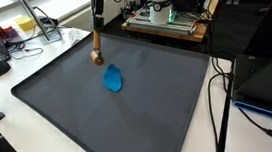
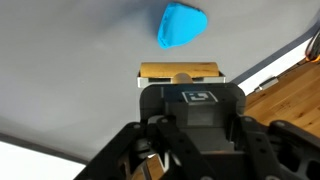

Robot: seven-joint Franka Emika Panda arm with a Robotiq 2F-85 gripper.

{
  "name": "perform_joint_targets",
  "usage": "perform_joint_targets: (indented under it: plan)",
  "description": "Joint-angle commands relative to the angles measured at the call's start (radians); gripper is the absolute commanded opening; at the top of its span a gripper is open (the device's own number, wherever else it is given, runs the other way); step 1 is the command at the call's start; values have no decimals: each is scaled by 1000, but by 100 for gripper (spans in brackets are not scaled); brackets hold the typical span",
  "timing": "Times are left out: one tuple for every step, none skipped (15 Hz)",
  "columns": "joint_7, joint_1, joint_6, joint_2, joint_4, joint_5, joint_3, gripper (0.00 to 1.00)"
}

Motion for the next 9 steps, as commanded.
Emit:
perform_joint_targets:
  plan:
    - [145, 15, 127, -81, -101, -161, 48, 22]
    - [164, -48, 152, -87, -117, -184, 125, 22]
    - [197, -78, 176, -93, -134, -225, 165, 22]
    - [219, -120, 192, -102, -149, -256, 216, 22]
    - [236, -204, 187, -78, -117, -290, 299, 22]
    - [254, -272, 173, -84, -108, -319, 369, 22]
    - [276, -335, 164, -104, -108, -348, 439, 22]
    - [298, -387, 163, -124, -105, -362, 502, 22]
    - [242, -291, 173, -57, -102, -311, 403, 47]
